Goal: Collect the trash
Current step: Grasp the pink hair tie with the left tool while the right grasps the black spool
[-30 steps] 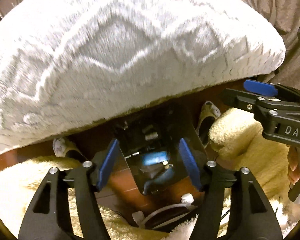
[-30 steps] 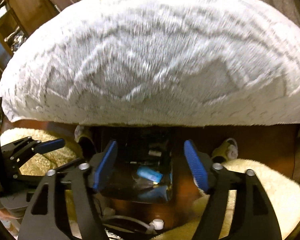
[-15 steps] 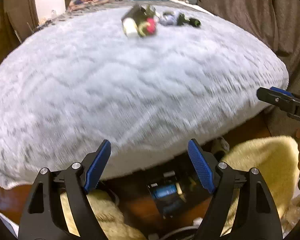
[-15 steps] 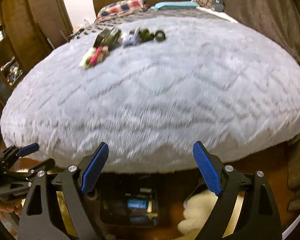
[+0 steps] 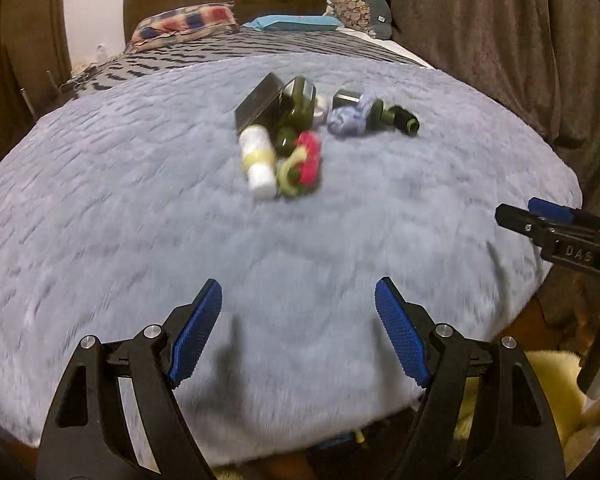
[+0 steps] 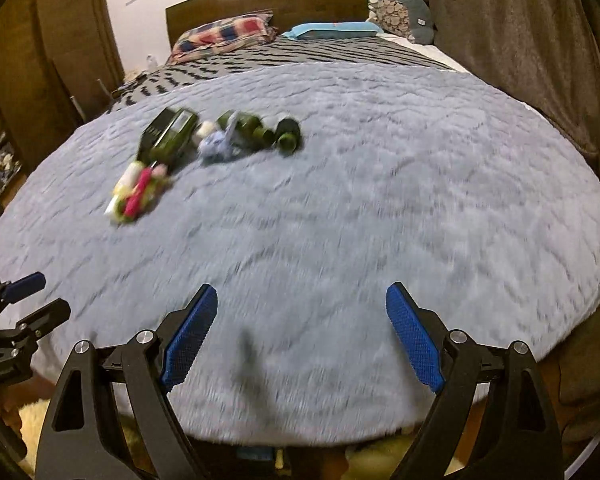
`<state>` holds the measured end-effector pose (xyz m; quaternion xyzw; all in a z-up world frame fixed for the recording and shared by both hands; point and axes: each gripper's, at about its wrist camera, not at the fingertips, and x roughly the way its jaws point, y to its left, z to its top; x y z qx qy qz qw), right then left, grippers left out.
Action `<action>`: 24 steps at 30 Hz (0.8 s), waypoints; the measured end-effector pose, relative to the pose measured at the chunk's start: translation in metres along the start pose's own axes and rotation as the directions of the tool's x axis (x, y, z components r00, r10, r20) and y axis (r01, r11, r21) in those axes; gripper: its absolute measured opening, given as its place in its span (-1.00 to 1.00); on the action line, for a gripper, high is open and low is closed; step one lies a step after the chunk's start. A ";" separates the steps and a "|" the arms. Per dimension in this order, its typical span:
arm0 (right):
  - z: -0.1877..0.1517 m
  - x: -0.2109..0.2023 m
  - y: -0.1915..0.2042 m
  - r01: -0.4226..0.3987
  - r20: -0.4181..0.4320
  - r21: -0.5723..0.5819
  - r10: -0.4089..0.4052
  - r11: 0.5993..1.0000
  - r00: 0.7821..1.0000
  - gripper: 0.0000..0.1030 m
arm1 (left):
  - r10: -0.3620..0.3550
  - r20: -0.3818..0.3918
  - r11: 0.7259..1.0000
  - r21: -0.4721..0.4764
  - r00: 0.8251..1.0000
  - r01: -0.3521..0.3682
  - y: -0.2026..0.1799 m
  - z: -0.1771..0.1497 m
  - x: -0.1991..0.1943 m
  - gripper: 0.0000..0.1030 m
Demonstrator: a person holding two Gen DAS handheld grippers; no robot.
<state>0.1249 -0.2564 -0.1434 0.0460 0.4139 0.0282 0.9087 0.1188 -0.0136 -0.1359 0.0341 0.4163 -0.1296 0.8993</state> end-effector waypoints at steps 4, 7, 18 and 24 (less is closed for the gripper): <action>0.025 0.021 -0.004 0.013 -0.007 0.005 -0.013 1.000 1.000 0.69 | -0.011 0.000 1.000 0.008 1.000 0.011 -0.003 0.030 0.021 0.37; 0.045 0.037 -0.004 0.017 -0.009 0.005 -0.017 1.000 1.000 0.69 | -0.023 -0.004 1.000 0.014 1.000 0.023 -0.007 0.046 0.033 0.29; 0.094 0.088 0.008 -0.023 0.002 0.004 0.023 1.000 1.000 0.04 | -0.042 -0.028 0.999 0.033 0.999 0.042 -0.016 0.083 0.082 0.10; 0.106 0.114 0.017 -0.001 -0.035 -0.033 0.000 0.999 0.999 -0.11 | -0.052 -0.065 0.999 0.013 0.997 0.052 -0.007 0.091 0.105 -0.15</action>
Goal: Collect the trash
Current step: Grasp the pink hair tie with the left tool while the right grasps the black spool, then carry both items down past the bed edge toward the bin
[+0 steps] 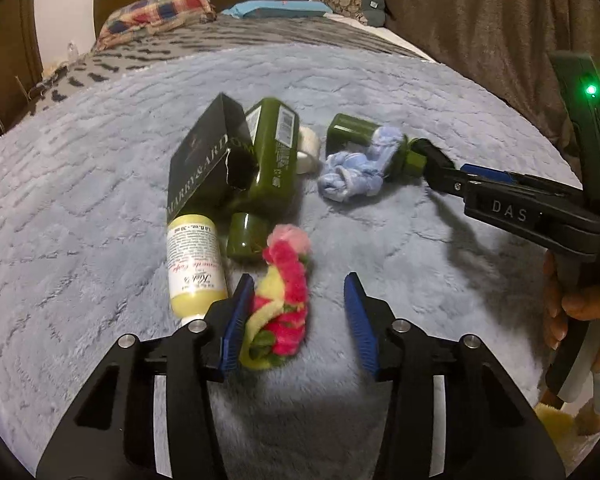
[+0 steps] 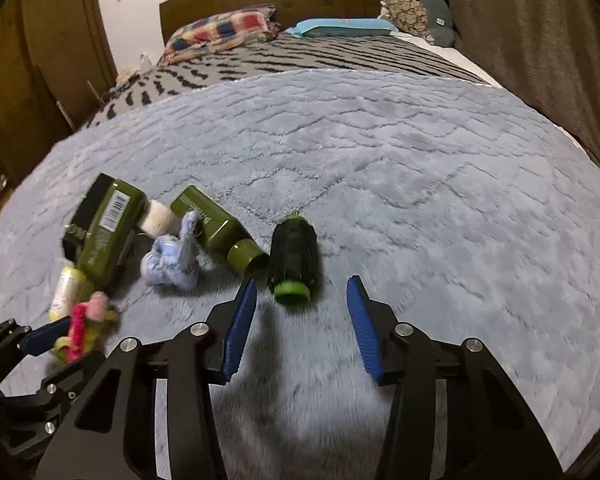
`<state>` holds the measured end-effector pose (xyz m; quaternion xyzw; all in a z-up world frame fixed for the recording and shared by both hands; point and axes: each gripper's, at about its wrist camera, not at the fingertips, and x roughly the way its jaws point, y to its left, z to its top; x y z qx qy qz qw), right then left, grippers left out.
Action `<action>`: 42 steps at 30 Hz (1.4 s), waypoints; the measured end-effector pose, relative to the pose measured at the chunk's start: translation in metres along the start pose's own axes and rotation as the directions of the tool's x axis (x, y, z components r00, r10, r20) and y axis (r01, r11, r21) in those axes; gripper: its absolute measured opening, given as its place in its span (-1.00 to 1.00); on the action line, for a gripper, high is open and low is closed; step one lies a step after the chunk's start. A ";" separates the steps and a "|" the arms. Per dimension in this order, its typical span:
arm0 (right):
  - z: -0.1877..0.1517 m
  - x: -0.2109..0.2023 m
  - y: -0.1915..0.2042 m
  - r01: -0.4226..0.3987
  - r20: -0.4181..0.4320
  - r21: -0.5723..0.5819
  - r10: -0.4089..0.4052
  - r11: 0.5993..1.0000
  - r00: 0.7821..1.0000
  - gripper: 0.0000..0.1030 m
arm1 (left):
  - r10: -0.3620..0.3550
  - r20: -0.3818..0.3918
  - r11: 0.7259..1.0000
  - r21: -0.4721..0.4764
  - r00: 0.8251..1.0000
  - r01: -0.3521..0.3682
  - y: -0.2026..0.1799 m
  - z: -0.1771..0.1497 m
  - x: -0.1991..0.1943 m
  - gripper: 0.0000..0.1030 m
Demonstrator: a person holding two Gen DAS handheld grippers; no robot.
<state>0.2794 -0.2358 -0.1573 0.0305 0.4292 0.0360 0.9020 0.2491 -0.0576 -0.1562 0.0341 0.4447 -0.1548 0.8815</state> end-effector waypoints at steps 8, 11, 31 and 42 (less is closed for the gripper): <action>0.011 0.023 0.001 0.027 -0.022 -0.010 -0.027 1.000 0.999 -0.35 | -0.006 -0.014 1.000 -0.003 1.000 0.006 0.005 0.005 0.019 -0.30; 0.007 0.018 0.004 0.031 -0.017 -0.034 -0.032 0.999 0.999 -0.48 | -0.009 -0.013 1.000 -0.012 1.000 0.009 0.007 0.002 0.016 -0.41; -0.088 -0.085 0.020 -0.056 0.025 -0.102 0.058 0.993 0.998 -0.48 | -0.008 0.066 0.999 -0.037 0.998 0.011 -0.002 -0.063 -0.067 -0.55; -0.150 -0.165 0.036 -0.115 0.088 -0.119 0.126 0.986 0.988 -0.48 | -0.043 0.134 0.999 -0.011 0.990 0.045 -0.028 -0.118 -0.135 -0.55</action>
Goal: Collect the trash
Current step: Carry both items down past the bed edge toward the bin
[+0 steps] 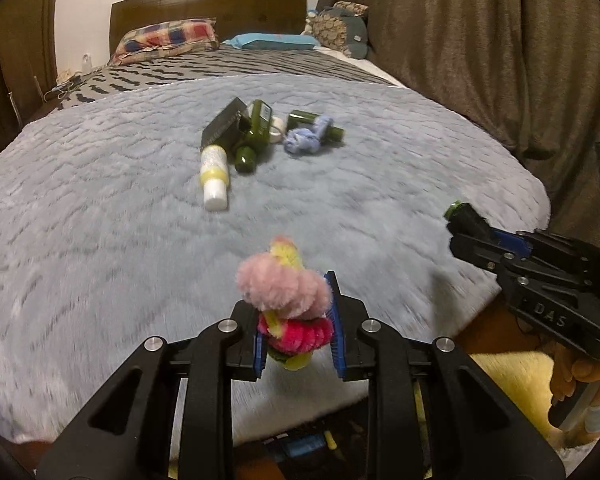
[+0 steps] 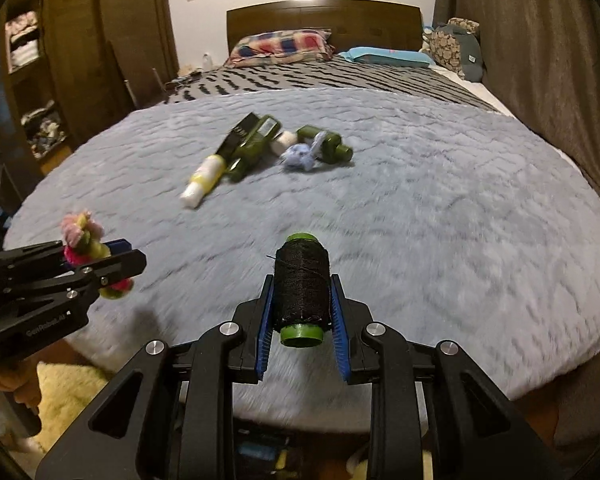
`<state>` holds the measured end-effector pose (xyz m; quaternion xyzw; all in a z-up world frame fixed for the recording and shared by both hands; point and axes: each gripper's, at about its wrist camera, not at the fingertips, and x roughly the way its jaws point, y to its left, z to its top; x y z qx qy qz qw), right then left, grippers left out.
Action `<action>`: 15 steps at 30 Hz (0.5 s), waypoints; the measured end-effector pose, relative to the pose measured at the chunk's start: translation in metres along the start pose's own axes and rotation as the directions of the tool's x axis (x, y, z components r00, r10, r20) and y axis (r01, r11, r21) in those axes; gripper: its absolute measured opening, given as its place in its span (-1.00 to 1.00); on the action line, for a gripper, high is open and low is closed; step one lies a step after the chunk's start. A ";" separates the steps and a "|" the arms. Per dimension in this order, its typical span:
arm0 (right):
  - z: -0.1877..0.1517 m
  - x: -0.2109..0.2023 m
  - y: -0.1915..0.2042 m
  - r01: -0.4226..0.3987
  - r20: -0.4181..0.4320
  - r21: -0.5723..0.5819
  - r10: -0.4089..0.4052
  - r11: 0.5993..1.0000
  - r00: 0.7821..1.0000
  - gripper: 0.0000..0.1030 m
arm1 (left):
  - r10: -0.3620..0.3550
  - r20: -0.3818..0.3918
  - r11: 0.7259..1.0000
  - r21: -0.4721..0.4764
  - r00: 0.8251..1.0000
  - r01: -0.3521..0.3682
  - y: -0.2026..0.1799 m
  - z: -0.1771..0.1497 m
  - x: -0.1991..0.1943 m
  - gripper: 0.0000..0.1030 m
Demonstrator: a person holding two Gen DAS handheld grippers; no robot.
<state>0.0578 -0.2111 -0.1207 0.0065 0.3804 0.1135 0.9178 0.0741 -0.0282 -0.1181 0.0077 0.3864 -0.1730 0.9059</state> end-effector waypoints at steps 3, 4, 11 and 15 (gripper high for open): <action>-0.022 -0.007 0.005 -0.018 -0.023 0.014 0.018 1.000 1.000 -0.48 | -0.009 0.002 1.000 -0.002 1.000 0.009 -0.005 -0.021 -0.014 -0.55; -0.026 -0.007 0.006 -0.020 -0.029 0.017 0.021 1.000 0.999 -0.48 | -0.008 0.000 1.000 -0.006 1.000 0.008 -0.006 -0.030 -0.018 -0.55; -0.073 -0.009 0.017 -0.032 -0.093 0.027 0.035 0.999 0.995 -0.48 | -0.027 -0.048 1.000 -0.007 0.998 0.027 -0.018 -0.076 -0.026 -0.55; -0.099 0.002 0.019 -0.035 -0.159 0.029 0.039 0.999 0.987 -0.48 | -0.031 -0.104 1.000 0.000 0.994 0.032 -0.021 -0.102 -0.016 -0.55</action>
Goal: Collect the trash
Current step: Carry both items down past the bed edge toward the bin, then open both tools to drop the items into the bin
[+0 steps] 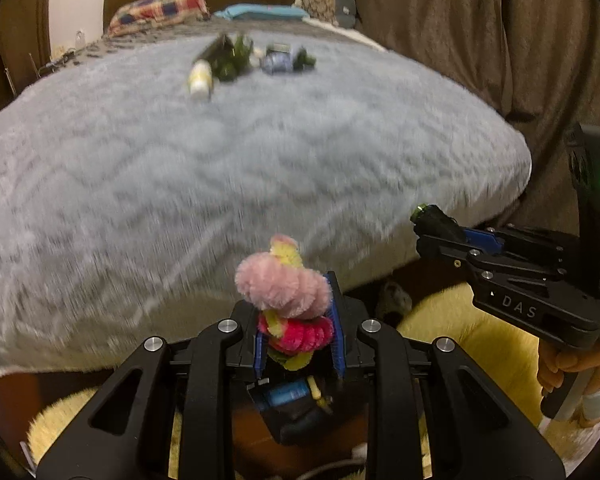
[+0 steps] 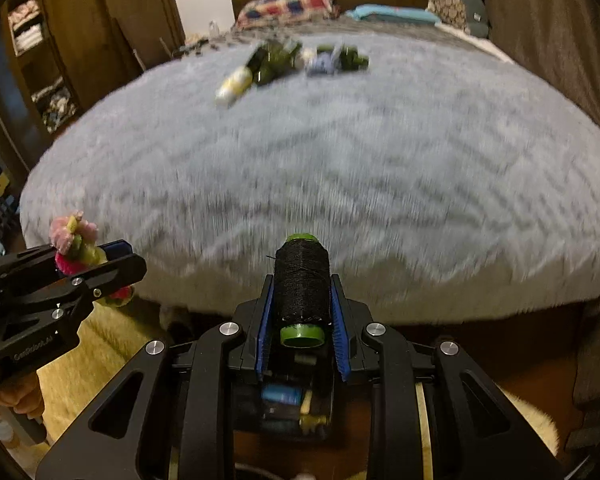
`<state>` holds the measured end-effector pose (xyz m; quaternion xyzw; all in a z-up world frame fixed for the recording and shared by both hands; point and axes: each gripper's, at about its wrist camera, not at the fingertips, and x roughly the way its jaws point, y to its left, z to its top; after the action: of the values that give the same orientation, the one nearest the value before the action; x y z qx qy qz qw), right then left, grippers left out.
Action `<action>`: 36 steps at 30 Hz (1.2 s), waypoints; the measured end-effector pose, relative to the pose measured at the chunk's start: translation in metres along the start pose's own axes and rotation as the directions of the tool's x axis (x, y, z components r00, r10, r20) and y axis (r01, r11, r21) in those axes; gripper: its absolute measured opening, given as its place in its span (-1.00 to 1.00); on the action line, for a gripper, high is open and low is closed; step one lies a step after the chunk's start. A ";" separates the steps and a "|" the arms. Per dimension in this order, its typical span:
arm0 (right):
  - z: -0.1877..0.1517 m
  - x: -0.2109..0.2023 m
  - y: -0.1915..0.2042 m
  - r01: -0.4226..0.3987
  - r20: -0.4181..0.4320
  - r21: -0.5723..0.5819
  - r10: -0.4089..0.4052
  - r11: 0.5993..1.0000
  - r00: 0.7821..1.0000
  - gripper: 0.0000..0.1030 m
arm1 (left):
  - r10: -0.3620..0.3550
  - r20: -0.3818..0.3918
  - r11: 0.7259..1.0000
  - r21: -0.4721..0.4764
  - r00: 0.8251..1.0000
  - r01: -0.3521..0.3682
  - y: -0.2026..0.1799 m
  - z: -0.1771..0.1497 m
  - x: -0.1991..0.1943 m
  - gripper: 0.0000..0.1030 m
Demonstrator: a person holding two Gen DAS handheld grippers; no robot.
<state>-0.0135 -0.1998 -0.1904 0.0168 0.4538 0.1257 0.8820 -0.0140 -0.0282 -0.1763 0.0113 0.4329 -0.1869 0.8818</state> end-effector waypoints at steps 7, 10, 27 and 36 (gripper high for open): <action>-0.023 0.023 0.005 -0.026 -0.080 0.000 0.026 1.000 0.997 -0.48 | -0.008 -0.115 1.000 -0.011 0.993 0.007 -0.001 -0.034 0.035 -0.55; -0.031 0.035 0.006 -0.040 -0.116 0.005 0.040 0.999 0.992 -0.48 | -0.004 -0.165 1.000 -0.022 0.986 0.001 0.002 -0.049 0.053 -0.55; -0.078 0.113 -0.003 -0.078 -0.320 0.112 0.111 0.991 0.941 -0.48 | -0.040 -0.373 0.998 -0.053 0.927 0.021 0.008 -0.102 0.127 -0.55; -0.076 0.126 -0.002 -0.078 -0.330 0.128 0.117 0.989 0.937 -0.45 | -0.062 -0.393 0.997 -0.056 0.918 0.044 0.008 -0.106 0.133 -0.51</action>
<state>-0.0042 -0.1787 -0.3359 0.0674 0.6029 0.1444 0.7818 -0.0181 -0.0445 -0.3456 0.0166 0.6057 -0.1945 0.7714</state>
